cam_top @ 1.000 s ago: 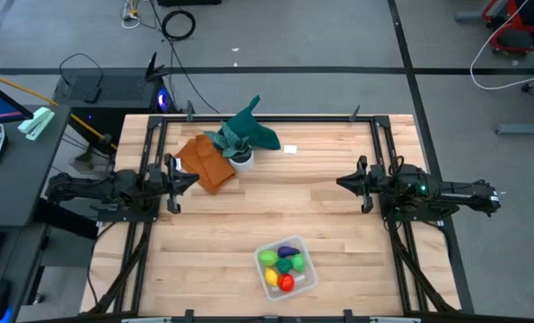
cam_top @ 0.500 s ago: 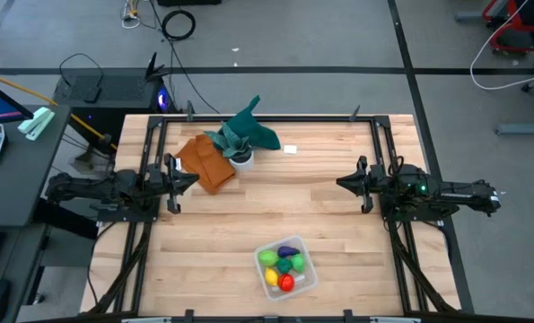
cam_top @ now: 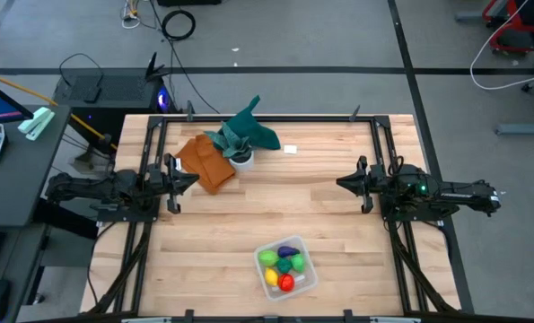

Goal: Pick and placing Produce into tupperware
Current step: Return to Home Position

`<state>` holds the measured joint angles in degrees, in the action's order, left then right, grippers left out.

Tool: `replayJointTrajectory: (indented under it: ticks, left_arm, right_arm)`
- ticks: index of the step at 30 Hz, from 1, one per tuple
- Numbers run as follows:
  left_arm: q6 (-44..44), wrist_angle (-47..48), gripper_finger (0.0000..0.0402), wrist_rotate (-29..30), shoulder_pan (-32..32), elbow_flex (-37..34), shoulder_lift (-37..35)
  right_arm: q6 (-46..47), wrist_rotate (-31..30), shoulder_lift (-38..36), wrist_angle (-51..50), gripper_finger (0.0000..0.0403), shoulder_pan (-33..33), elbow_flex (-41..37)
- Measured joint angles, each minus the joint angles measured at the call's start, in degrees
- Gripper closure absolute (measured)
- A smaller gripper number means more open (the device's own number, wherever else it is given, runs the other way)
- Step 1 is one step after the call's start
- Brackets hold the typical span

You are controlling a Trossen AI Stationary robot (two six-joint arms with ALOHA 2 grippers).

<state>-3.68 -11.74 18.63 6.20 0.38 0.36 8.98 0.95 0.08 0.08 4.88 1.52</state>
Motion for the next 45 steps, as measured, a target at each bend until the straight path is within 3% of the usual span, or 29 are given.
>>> replayJointTrajectory:
  ticks: [45]
  left_arm:
    - [0.0, 0.0, 0.0365, 0.0, 0.0, 0.0, 0.0]
  right_arm:
    - [0.0, 0.0, 0.0, 0.0, 0.0403, 0.0, 0.0]
